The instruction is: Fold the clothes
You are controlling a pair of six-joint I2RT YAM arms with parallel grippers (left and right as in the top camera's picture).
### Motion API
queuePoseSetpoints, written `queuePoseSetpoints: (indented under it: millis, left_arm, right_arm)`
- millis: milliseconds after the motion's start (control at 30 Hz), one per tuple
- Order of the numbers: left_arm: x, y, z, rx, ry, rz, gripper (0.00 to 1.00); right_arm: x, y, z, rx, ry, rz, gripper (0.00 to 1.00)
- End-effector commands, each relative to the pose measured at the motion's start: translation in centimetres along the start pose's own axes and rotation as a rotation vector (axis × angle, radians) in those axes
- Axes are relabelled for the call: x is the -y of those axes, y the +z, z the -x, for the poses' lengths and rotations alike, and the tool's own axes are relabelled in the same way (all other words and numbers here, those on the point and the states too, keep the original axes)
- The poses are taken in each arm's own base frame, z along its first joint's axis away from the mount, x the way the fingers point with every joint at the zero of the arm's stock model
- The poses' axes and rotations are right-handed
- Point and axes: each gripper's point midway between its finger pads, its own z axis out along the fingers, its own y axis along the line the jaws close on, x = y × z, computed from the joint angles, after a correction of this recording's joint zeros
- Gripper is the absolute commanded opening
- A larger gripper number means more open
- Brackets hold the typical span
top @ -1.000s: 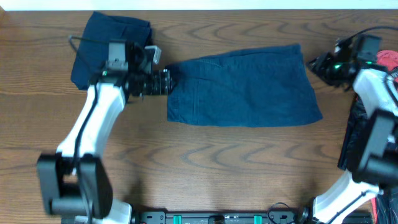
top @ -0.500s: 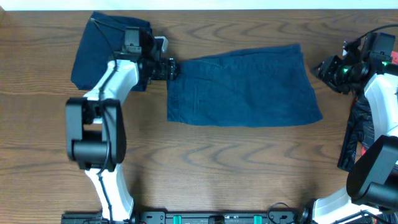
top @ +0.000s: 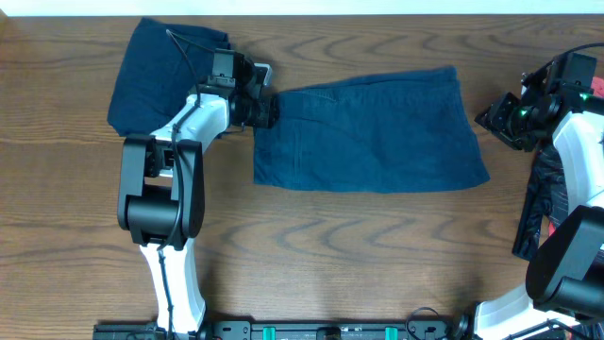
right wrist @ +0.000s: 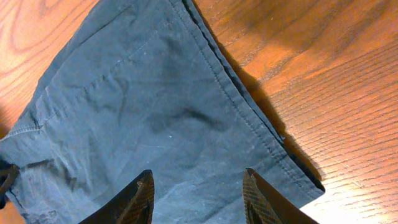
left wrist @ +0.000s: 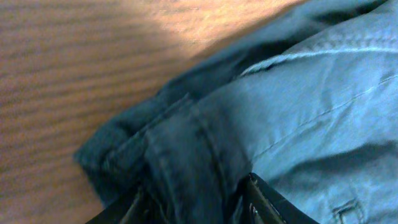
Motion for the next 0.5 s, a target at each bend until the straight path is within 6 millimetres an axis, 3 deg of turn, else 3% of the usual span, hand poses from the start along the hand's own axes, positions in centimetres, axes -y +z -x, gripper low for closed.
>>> queuePoseSetpoints:
  millis: [0, 100, 200, 367, 467]
  left_arm:
    - [-1.4, -2.4, 1.2, 0.026, 0.015, 0.126, 0.48]
    - [-1.2, -3.7, 2.0, 0.052, 0.028, 0.140, 0.49]
    - [-1.1, -4.1, 2.3, 0.064, 0.030, 0.139, 0.56]
    - [-1.0, -4.1, 2.5, 0.071, 0.032, 0.139, 0.86]
    - [-0.8, -4.0, 2.5, 0.071, 0.032, 0.127, 0.89]
  right_arm:
    - [0.2, 0.2, 0.1, 0.003, -0.017, -0.014, 0.44]
    - [0.1, 0.2, 0.2, 0.008, -0.019, -0.012, 0.45]
    - [0.1, 0.2, 0.2, 0.009, -0.019, -0.011, 0.45]
    - [0.1, 0.2, 0.2, 0.009, -0.019, -0.012, 0.45]
    - [0.1, 0.2, 0.2, 0.009, -0.019, -0.012, 0.45]
